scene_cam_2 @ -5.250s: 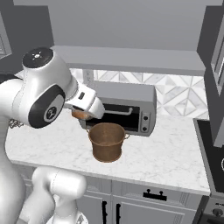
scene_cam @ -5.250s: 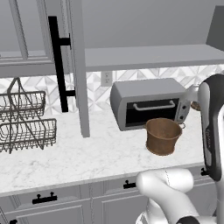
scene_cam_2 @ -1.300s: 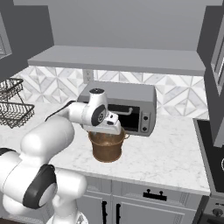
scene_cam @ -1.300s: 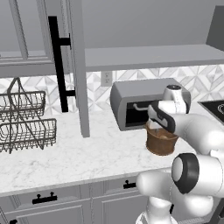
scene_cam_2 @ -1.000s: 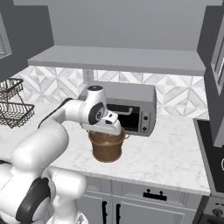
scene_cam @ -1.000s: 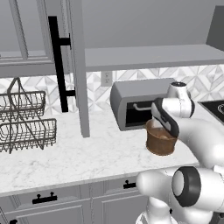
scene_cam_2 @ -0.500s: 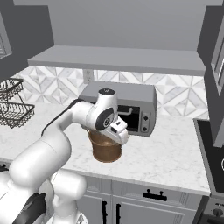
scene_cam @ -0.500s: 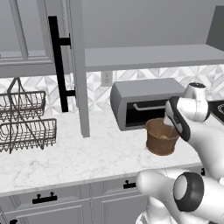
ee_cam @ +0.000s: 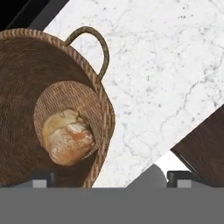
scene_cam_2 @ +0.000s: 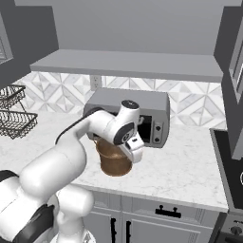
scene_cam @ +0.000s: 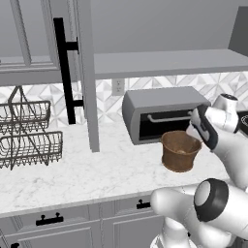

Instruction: Open the cabinet, pick up the bread from the cabinet and place it in the basket. Then move the basket to the dining counter.

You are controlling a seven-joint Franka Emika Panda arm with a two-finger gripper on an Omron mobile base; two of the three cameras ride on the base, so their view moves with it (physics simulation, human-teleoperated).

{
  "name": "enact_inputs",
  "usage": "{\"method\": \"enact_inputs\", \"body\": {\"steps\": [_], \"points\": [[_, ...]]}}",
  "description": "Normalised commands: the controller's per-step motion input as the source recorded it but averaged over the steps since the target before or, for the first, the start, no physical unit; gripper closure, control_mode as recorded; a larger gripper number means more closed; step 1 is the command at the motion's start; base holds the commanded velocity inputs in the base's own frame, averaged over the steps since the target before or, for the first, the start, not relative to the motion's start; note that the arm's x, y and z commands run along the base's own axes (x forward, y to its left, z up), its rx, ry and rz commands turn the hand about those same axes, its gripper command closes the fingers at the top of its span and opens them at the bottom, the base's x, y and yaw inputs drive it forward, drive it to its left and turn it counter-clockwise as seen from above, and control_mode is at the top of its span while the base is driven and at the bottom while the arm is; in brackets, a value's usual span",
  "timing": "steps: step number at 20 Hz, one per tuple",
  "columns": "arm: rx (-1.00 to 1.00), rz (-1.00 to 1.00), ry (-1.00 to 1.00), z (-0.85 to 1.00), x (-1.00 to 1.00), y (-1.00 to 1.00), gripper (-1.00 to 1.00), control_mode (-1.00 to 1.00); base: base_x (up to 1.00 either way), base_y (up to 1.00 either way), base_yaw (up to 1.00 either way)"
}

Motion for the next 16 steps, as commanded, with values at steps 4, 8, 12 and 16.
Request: {"method": "enact_inputs", "body": {"steps": [4, 8, 12, 16], "points": [[0.00, -0.02, 0.00, -0.41, 0.23, 0.00, -1.00, -1.00, 0.00, 0.00, 0.00], [0.00, 0.00, 0.00, -0.33, 0.28, 0.00, -1.00, -1.00, 0.00, 0.00, 0.00], [0.00, 0.00, -0.01, -0.26, 0.29, 0.00, -1.00, -1.00, 0.00, 0.00, 0.00], [0.00, 0.00, 0.00, -0.25, 0.24, 0.00, -1.00, -1.00, 0.00, 0.00, 0.00]]}}
